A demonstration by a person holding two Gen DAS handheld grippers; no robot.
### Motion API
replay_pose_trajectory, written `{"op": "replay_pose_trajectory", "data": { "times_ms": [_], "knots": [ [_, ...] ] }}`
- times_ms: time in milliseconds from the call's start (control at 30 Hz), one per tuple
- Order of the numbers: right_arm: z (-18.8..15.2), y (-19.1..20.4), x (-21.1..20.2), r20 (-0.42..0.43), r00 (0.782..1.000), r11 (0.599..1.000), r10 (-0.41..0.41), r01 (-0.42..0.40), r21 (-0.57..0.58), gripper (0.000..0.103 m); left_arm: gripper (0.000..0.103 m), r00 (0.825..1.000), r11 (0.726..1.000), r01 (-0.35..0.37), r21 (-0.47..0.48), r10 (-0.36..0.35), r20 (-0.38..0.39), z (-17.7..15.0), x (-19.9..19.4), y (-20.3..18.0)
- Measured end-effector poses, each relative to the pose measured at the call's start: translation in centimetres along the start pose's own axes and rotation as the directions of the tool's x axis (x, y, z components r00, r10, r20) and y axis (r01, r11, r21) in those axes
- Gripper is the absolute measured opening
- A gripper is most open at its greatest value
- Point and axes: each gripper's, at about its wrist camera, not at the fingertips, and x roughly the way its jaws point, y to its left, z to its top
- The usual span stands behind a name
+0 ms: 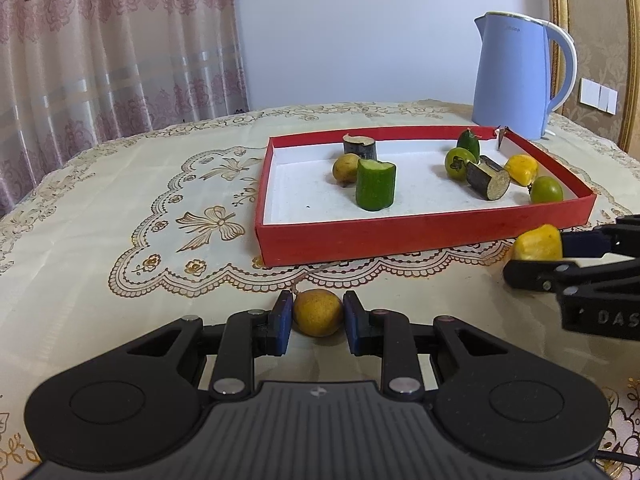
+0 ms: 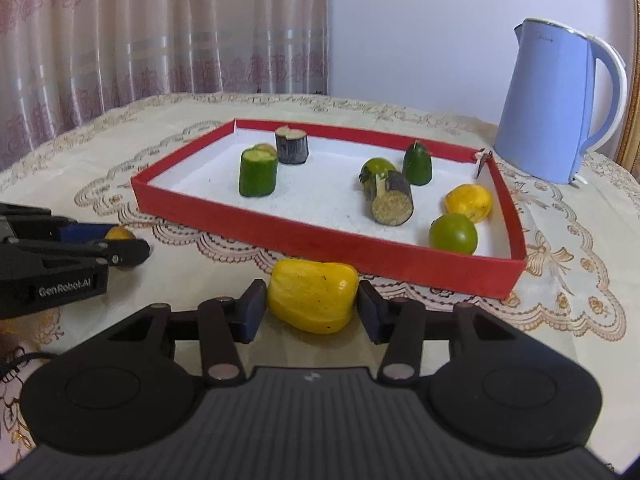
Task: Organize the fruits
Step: 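Carry the yellow pepper chunk into the tray and open the right gripper while the left holds the fruit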
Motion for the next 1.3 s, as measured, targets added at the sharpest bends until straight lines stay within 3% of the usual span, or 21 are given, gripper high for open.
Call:
{"op": "replay_pose_trajectory", "data": {
  "times_ms": [433, 767, 933, 1200, 1300],
  "knots": [
    [0.7, -1.1, -1.0, 0.048, 0.998, 0.999, -0.034, 0.034, 0.002, 0.047, 0.026, 1.000, 1.000, -0.006, 0.006, 0.006, 0.000, 0.0, 0.0, -0.1],
    [5.1, -3.2, -1.5, 0.120, 0.989, 0.996, -0.086, 0.089, -0.022, 0.047, 0.026, 1.000, 1.000, -0.012, 0.009, 0.012, 0.000, 0.0, 0.0, -0.1],
    [6.5, -5.3, -0.1, 0.158, 0.985, 0.997, -0.068, 0.060, 0.056, 0.047, 0.026, 1.000, 1.000, -0.014, 0.013, 0.014, 0.001, 0.0, 0.0, 0.0],
    [5.1, -7.4, 2.7, 0.138, 0.985, 0.985, -0.101, 0.080, 0.151, 0.047, 0.026, 1.000, 1.000, -0.016, 0.011, 0.016, 0.001, 0.0, 0.0, -0.1],
    [4.8, -7.2, 3.0, 0.142, 0.987, 0.987, -0.077, 0.054, 0.154, 0.047, 0.026, 1.000, 1.000, -0.015, 0.010, 0.015, 0.001, 0.0, -0.1, -0.1]
  ]
}}
